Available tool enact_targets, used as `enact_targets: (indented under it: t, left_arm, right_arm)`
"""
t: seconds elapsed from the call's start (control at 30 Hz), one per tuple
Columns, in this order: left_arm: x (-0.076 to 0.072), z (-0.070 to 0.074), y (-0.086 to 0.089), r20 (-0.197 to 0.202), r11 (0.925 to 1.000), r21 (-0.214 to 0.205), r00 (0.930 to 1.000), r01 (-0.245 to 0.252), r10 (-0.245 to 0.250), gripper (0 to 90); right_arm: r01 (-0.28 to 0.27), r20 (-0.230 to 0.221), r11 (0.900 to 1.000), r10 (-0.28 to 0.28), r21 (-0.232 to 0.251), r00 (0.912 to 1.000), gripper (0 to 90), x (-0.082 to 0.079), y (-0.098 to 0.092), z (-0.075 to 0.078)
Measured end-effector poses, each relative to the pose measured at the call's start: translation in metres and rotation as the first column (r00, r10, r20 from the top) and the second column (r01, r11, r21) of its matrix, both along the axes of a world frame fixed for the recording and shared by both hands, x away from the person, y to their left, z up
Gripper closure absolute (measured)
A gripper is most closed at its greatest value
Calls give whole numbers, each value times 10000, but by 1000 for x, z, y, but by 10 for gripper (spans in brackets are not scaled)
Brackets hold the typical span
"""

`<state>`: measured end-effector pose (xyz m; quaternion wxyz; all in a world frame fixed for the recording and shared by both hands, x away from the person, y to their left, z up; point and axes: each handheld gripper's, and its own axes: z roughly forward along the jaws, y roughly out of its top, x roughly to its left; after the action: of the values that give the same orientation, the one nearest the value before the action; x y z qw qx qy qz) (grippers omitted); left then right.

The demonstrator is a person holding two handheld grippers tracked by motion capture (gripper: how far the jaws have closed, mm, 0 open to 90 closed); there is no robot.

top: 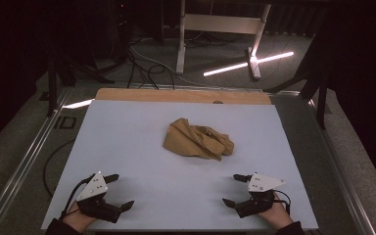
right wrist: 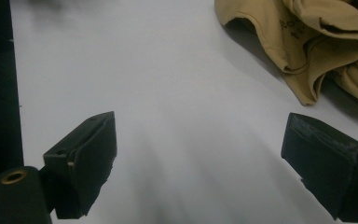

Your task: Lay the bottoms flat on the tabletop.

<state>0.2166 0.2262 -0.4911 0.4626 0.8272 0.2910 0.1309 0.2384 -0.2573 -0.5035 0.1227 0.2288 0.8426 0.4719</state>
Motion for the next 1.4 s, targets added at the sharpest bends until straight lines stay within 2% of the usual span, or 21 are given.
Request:
enact_targets:
  t: [0.2, 0.27, 0.5, 0.63, 0.9, 1.0, 1.07, 1.17, 1.3, 1.4]
  left_arm:
    - [1, 0, -1, 11, 9999, -134, 10000, 93, -92, 1]
    - [2, 0, -1, 8, 9997, -184, 9999, 128, -128, 1]
    - [1, 0, -2, 51, 9998, -60, 9998, 176, -176, 0]
    - [0, 0, -1, 51, 9998, -70, 9998, 191, -191, 1]
    - [-1, 0, -1, -4, 9995, 19, 9995, 313, -313, 0]
    - [-1, -1, -1, -11, 9994, 13, 9994, 351, -351, 0]
    - [-2, -1, -2, -22, 9992, 31, 9992, 389, -389, 1]
    - [-1, 0, -3, 1, 9989, 25, 9989, 461, -461, 0]
    - [-1, 0, -5, -82, 9987, 18, 9987, 513, -513, 0]
    - [-1, 3, -9, -45, 9975, 182, 9977, 683, -683, 0]
  right_arm:
    - [43, 22, 9999, -43, -106, 10000, 108, 0, -1, 2]
    - [-80, -22, 10000, 80, -10, 10000, 108, 0, -1, 3]
    - [-237, -102, 9993, 234, -294, 9997, 108, -2, 1, 1]
    - [-255, -24, 9996, 255, -151, 9997, 109, -2, 2, 2]
    - [-170, -40, 9993, 169, -332, 9998, 109, -7, -4, 5]
    - [-160, -47, 9995, 159, -256, 9999, 109, -8, -4, 4]
    - [-183, 88, 9989, 187, -427, 9998, 110, -9, -2, 4]
    - [-241, 32, 9987, 243, -460, 9997, 126, -10, -1, 4]
    - [-352, -153, 9992, 349, -182, 9993, 126, -11, 1, 8]
    - [-510, -230, 9986, 507, -133, 9984, 126, -12, 1, 13]
